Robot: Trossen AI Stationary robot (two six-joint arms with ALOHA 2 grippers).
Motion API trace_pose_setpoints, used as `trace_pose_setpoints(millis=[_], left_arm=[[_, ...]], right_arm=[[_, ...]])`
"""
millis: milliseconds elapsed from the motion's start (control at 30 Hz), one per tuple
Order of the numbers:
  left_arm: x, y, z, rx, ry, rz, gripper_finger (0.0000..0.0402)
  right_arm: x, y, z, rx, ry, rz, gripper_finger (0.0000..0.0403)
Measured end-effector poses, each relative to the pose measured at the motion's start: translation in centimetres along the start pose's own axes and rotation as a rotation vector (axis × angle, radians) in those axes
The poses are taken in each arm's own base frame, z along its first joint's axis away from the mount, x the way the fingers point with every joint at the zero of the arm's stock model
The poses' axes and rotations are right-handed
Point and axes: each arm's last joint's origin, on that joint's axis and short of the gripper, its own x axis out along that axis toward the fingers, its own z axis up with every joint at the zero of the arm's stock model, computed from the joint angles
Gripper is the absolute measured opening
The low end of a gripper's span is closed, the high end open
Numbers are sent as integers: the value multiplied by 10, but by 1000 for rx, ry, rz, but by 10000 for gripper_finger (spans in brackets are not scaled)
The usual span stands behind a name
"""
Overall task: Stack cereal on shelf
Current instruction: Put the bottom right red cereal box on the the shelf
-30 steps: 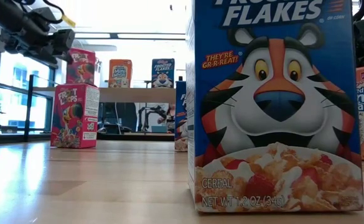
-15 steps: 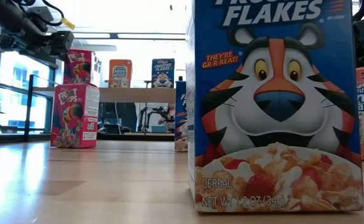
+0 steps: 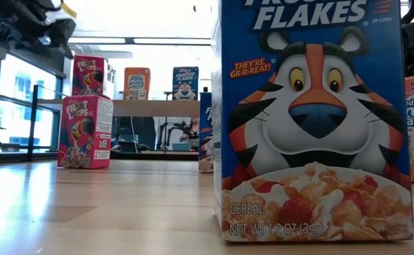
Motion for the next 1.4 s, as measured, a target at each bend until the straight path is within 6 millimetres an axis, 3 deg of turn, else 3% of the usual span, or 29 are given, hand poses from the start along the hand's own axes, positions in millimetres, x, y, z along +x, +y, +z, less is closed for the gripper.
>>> trace_pose_setpoints(millis=[300,500,767,1100,1400], left_arm=[[-18,5,31,-111,34,-273,243],[-13,-6,25,-169,127,-385,243],[1,-30,14,-104,219,-354,233],[10,-54,4,-80,243,-212,155],[17,-66,-8,-81,265,-77,114]], right_arm=[[0,0,0,0,1,0,296],[0,0,0,0,1,1,296],[0,0,0,0,2,5,296],[0,0,0,0,1,4,296],[0,0,0,0,1,4,296]])
